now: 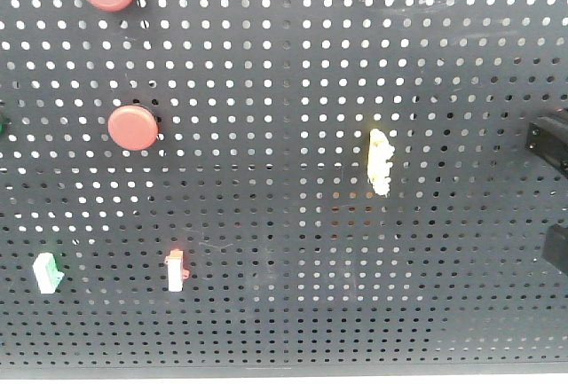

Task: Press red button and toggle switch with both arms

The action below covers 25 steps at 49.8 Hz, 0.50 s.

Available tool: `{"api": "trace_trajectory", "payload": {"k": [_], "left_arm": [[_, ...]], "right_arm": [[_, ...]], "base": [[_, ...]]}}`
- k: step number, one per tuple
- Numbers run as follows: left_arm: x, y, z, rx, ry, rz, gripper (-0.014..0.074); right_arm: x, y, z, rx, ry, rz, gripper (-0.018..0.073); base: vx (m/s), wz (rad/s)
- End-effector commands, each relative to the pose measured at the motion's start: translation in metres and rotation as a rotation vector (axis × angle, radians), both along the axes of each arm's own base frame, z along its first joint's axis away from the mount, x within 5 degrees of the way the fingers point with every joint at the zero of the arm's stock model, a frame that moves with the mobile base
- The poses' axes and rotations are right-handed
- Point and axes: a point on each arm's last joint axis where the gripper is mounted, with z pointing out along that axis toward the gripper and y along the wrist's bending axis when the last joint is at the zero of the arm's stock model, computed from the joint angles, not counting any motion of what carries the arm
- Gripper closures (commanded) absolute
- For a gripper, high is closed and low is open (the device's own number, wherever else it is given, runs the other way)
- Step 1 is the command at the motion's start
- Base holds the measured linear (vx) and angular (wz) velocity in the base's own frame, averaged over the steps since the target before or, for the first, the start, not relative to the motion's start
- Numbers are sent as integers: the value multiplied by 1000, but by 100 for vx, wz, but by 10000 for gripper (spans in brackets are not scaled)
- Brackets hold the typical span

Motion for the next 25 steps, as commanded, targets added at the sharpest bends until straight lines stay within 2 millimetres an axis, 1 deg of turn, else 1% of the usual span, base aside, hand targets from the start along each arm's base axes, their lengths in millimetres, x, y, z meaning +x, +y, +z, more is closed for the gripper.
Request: {"api": "trace_trajectory", "payload": {"k": [1, 17, 19, 22, 25], "left_arm": [[1, 0, -3, -20, -52, -1, 594], [1, 0, -3, -20, -52, -1, 594], [1, 0, -3, -20, -52, -1, 594], [1, 0, -3, -20, -52, -1, 594], [1, 0, -3, -20, -52, -1, 594]], "right_arm": [[-6, -1, 17, 22, -108, 18, 559], [-6, -1, 18, 23, -111, 19, 559], [-5, -1, 15, 17, -102, 18, 559], [-12, -5, 15, -13, -118, 4, 559], [-23, -15, 11, -45, -118, -35, 559]], "base": [[0, 0], [0, 0], [0, 0], [0, 0], [0, 0]]}}
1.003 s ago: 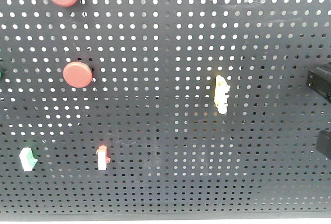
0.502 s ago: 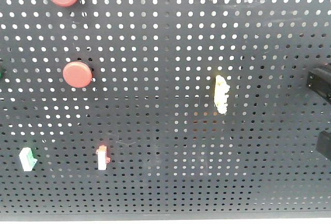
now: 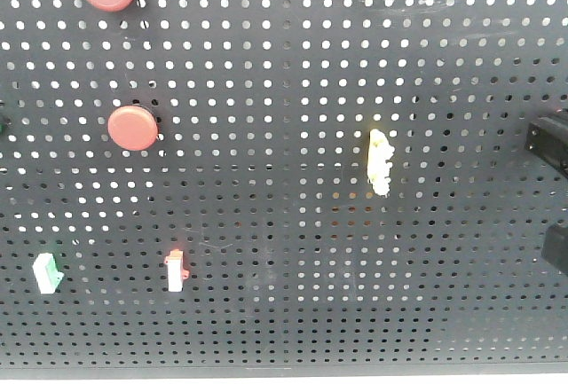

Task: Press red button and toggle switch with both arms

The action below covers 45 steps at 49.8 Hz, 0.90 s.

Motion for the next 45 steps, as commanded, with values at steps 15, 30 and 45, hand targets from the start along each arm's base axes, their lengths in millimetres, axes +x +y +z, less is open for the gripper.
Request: {"api": "trace_trajectory", "payload": {"k": [15, 30, 45], "left_arm": [[1, 0, -3, -19, -58, -1, 594], [1, 0, -3, -19, -58, -1, 594], [1, 0, -3, -19, -58, -1, 594]], "right_arm": [[-76, -57, -87, 102, -49, -301, 559], [-93, -61, -214, 175, -17, -350, 559], [-93, -60, -231, 166, -4, -350, 559]], "base": [[0, 0], [0, 0], [0, 0]]}}
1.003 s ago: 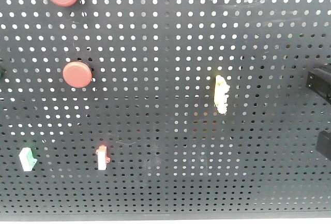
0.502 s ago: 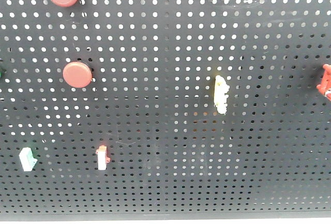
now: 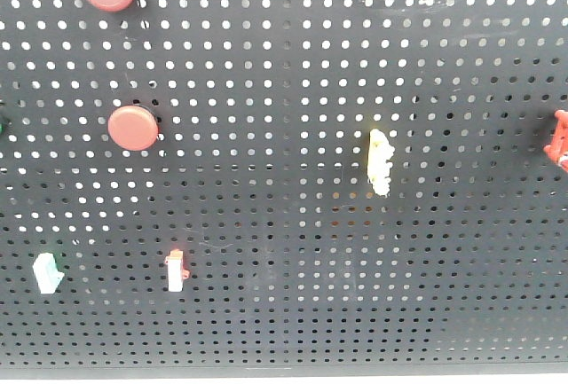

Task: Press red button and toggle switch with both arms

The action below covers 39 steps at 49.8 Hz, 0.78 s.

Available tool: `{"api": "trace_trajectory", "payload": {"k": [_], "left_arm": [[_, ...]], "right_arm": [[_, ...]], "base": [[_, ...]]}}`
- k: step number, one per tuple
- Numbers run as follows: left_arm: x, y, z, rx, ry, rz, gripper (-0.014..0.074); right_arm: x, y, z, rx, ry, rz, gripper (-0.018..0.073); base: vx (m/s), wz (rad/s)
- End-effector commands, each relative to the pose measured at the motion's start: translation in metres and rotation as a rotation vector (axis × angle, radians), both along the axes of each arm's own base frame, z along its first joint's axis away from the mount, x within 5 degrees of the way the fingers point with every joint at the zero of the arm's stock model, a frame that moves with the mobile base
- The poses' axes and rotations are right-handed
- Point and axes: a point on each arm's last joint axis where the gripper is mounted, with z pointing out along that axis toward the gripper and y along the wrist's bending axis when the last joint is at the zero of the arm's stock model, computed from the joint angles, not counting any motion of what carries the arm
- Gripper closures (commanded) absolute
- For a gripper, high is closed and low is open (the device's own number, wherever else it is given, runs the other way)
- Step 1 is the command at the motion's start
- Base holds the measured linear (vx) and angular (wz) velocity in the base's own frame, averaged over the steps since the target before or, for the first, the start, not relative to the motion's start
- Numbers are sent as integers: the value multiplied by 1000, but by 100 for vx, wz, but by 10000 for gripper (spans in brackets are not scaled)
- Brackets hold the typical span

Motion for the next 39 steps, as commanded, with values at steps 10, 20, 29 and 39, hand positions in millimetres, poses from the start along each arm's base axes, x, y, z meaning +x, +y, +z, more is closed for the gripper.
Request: {"api": "trace_trajectory", "payload": {"k": [10, 20, 29, 39], "left_arm": [[1, 0, -3, -18, -59, -1, 594], [1, 0, -3, -18, -59, -1, 594], [1, 0, -3, -18, -59, -1, 594], [1, 0, -3, -18, -59, -1, 594]], "right_arm": [[-1, 0, 5, -11, -93, -4, 559], [-1, 0, 5, -10, -93, -4, 559], [-1, 0, 5, -10, -93, -4, 559], [-1, 0, 5, -10, -93, -4, 559]], "base": [[0, 0], [0, 0], [0, 0], [0, 0]]}}
